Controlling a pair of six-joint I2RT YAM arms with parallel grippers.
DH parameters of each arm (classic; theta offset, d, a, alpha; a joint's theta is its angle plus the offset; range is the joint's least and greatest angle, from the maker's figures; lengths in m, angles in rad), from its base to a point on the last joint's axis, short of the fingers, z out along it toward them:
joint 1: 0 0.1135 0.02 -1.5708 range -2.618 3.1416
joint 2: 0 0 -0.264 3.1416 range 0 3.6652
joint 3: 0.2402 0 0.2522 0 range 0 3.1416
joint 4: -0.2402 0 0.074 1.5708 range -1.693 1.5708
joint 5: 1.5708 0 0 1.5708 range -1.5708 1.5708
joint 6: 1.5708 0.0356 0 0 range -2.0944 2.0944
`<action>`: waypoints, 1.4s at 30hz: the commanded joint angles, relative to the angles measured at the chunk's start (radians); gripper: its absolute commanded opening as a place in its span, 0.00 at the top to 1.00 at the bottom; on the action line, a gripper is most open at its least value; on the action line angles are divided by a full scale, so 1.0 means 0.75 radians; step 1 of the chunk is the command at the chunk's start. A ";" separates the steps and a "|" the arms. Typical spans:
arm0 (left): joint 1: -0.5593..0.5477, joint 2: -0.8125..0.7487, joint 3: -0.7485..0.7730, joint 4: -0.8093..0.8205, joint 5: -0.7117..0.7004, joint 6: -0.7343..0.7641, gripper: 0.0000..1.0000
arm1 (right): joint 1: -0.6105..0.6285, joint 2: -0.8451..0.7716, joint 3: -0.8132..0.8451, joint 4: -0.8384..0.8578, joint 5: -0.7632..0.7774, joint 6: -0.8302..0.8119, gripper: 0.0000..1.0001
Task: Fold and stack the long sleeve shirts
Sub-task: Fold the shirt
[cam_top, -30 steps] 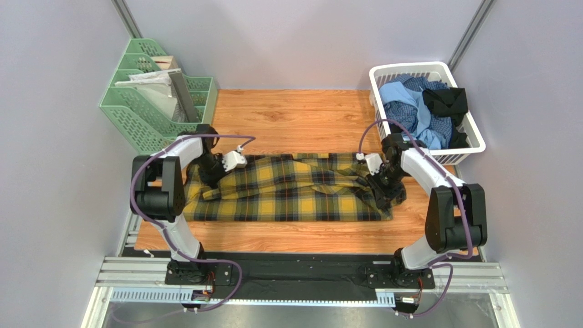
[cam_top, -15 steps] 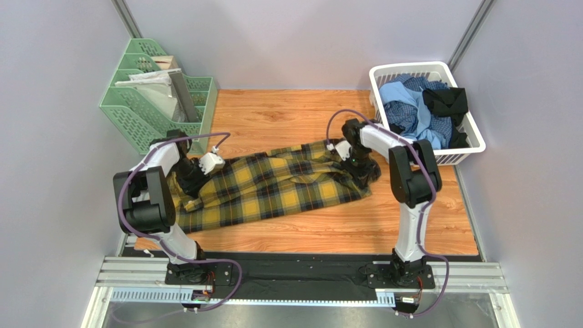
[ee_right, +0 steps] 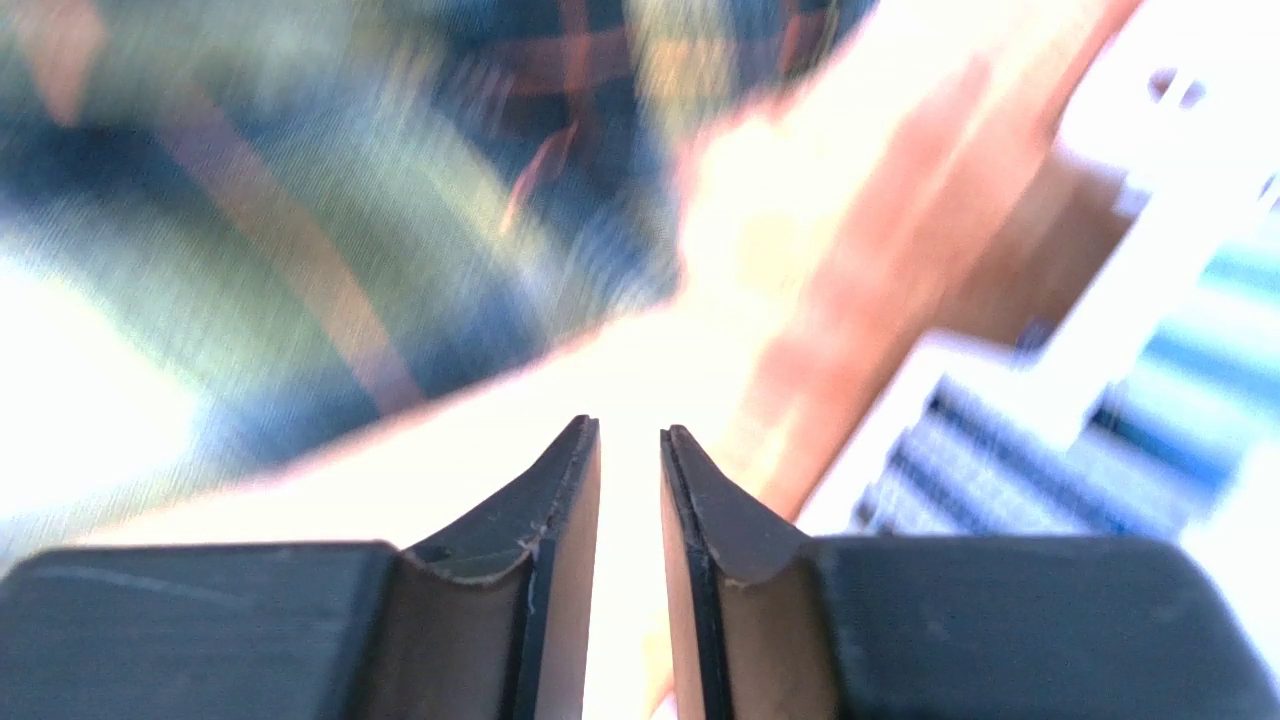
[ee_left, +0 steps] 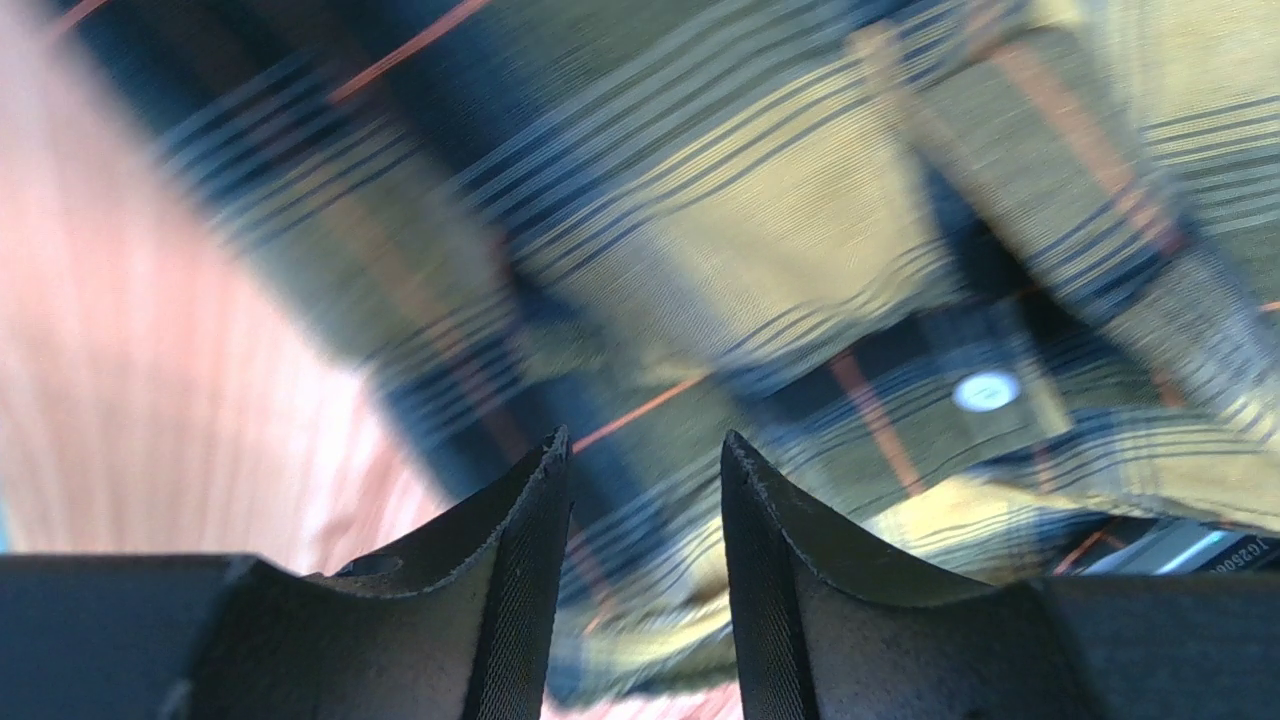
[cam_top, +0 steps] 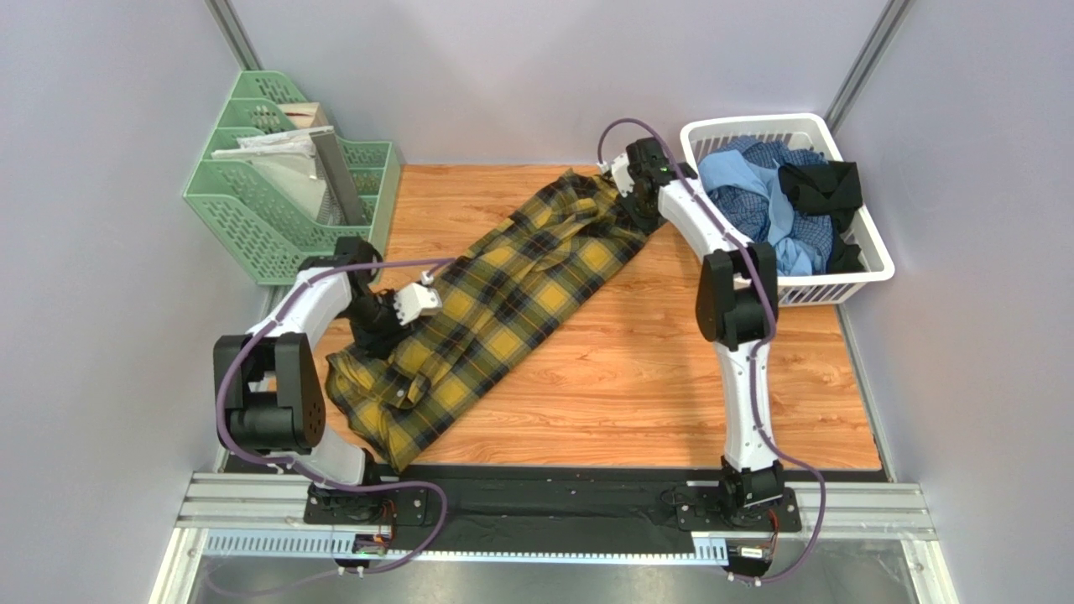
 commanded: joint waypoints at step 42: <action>-0.809 -0.086 0.238 -0.127 0.428 -0.631 0.55 | 0.108 -0.074 -0.271 -0.125 -0.347 0.061 0.76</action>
